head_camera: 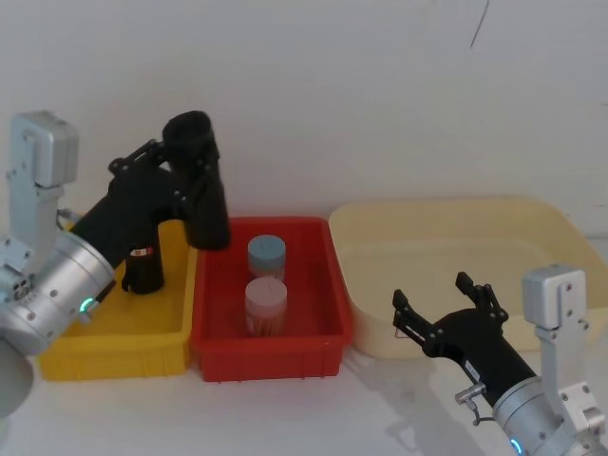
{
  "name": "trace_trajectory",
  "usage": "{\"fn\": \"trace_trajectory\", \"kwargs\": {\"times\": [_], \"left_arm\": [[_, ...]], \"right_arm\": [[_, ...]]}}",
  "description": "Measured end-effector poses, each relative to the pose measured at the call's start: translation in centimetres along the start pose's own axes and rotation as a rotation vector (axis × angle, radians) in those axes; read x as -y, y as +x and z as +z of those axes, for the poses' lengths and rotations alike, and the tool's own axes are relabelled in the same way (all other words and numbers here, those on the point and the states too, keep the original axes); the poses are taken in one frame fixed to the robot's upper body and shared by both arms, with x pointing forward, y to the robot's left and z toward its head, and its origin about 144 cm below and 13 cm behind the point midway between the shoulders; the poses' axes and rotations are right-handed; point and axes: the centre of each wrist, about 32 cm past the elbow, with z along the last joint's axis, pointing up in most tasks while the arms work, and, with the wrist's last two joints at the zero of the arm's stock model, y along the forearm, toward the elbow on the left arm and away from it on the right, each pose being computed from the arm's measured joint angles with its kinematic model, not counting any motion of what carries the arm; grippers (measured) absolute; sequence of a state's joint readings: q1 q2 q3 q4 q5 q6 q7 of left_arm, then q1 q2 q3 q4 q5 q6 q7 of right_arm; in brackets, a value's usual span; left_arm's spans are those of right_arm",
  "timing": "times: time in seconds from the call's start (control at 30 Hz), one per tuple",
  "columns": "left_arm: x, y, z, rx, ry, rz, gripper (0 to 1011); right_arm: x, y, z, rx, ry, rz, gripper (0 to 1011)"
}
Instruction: Pick up the garbage bag with the one hand and transfer it to the other hand.
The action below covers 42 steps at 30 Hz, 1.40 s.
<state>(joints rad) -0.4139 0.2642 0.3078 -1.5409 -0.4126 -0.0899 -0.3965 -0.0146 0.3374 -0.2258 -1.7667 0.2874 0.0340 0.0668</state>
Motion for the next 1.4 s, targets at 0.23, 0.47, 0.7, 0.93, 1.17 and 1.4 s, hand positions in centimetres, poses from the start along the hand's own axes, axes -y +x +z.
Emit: {"fn": "trace_trajectory", "kwargs": {"times": [0.23, 0.47, 0.7, 0.93, 1.17, 1.4], "left_arm": [[1.8, -0.6, -0.2, -0.063, -0.047, -0.097, 411], [3.4, -1.3, -1.1, -0.137, -0.076, -0.167, 411], [5.1, -1.9, -2.8, -0.221, -0.093, -0.227, 411], [6.4, -2.2, -4.4, -0.282, -0.094, -0.260, 411], [7.3, -2.4, -5.4, -0.315, -0.092, -0.277, 411], [7.9, -2.5, -6.1, -0.334, -0.088, -0.289, 411]], "right_arm": [[0.0, 0.0, 0.0, 0.000, 0.000, 0.000, 1001], [0.0, 0.0, 0.0, 0.000, 0.000, 0.000, 1002], [0.0, 0.0, 0.0, 0.000, 0.000, 0.001, 1002], [0.0, 0.0, 0.1, 0.001, 0.006, 0.018, 1001], [0.0, 0.0, 0.4, 0.005, 0.017, 0.039, 1001], [0.2, 0.1, 0.7, 0.010, 0.028, 0.051, 1001]]}}
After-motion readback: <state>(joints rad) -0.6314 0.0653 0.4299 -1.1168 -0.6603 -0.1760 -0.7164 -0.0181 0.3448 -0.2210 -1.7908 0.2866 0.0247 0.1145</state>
